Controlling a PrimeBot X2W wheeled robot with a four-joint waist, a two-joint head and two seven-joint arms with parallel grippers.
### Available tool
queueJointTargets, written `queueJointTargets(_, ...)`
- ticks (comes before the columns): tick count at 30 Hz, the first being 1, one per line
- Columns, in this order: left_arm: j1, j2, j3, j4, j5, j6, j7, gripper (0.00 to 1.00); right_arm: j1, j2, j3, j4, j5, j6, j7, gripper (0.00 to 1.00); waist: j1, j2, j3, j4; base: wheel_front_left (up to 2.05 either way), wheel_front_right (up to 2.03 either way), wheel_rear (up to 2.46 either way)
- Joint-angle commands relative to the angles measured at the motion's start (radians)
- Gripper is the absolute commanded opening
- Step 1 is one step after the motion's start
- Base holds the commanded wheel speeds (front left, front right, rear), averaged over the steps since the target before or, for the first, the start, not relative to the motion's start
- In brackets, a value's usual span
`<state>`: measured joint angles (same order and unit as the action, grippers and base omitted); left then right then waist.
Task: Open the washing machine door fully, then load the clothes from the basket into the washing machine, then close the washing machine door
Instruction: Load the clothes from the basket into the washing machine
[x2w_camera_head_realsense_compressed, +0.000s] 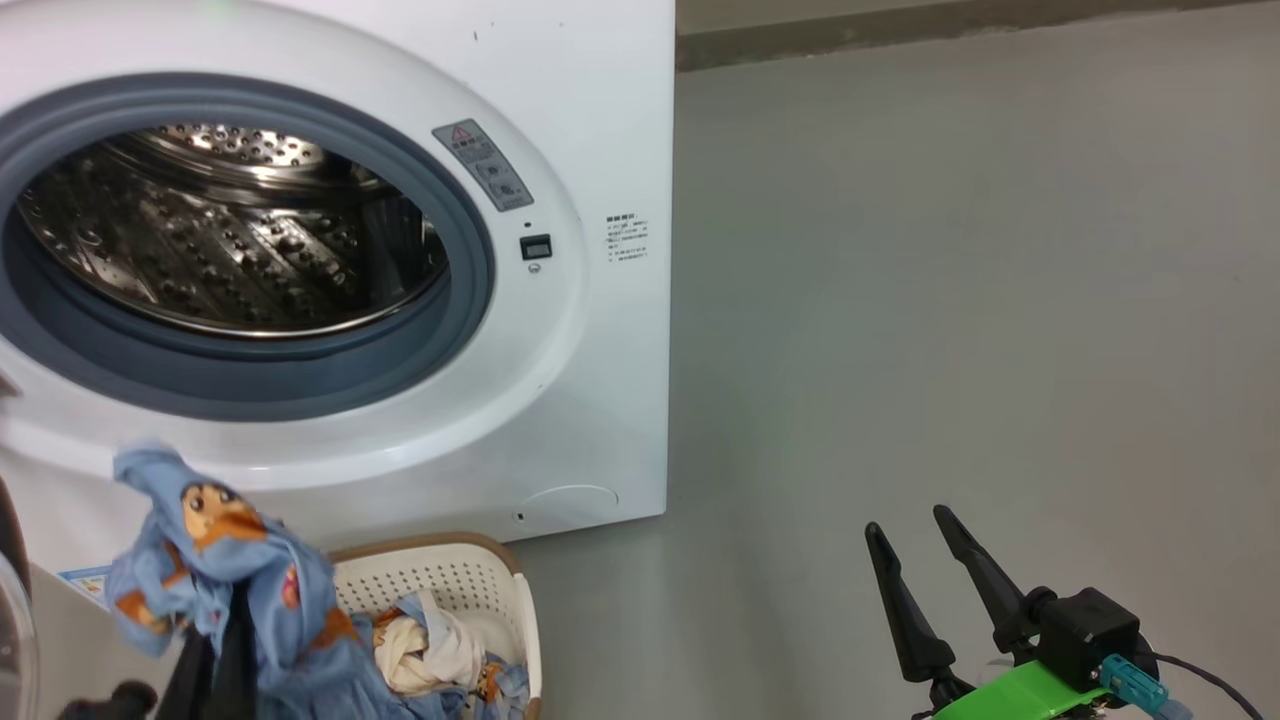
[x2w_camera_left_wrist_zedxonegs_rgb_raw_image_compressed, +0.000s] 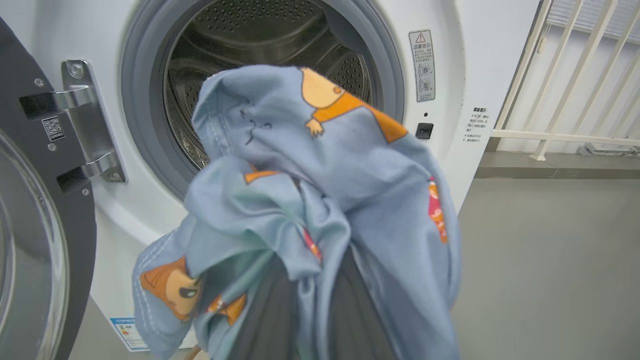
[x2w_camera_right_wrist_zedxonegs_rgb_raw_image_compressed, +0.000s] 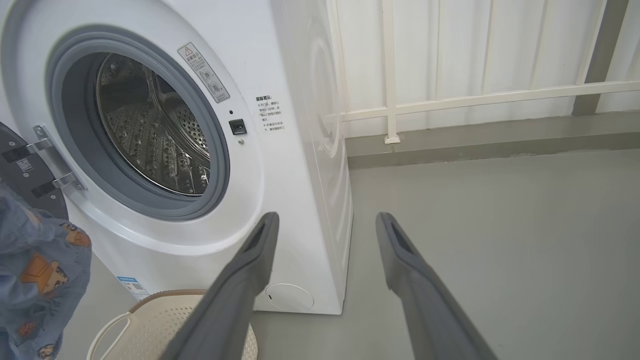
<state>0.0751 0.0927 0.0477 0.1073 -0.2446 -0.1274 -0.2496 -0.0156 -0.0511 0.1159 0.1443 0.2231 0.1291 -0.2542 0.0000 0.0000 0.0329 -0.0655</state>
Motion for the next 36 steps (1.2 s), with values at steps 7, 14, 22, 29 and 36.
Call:
queueJointTargets(7,-0.162,0.058,0.011,0.011,-0.03,-0.003,-0.012,0.0,-0.04,0.001,0.045,-0.033,0.021,0.002,-0.008,1.0,0.0,0.0,0.054,-0.017,0.0,0.0,0.0)
queueJointTargets(14,-0.32,0.126,0.003,0.055,-0.059,-0.003,-0.012,0.0,-0.07,0.001,0.062,-0.048,0.025,0.002,-0.008,1.0,0.0,0.0,0.135,-0.039,0.0,0.0,0.0)
queueJointTargets(22,-0.522,0.204,-0.005,0.091,-0.102,-0.003,-0.012,0.0,-0.109,0.001,0.073,-0.081,0.024,0.002,-0.008,1.0,0.0,0.0,0.28,-0.06,0.0,0.0,0.0)
queueJointTargets(29,-0.661,0.245,0.001,0.119,-0.145,-0.003,-0.012,0.0,-0.149,0.001,0.088,-0.114,0.025,0.002,-0.008,1.0,0.0,0.0,0.4,-0.076,0.0,0.0,0.0)
queueJointTargets(36,-0.8,0.288,0.033,0.188,-0.198,-0.003,-0.012,0.0,-0.196,0.001,0.105,-0.15,0.027,0.002,-0.008,1.0,0.0,0.0,0.55,-0.093,0.0,0.0,0.0)
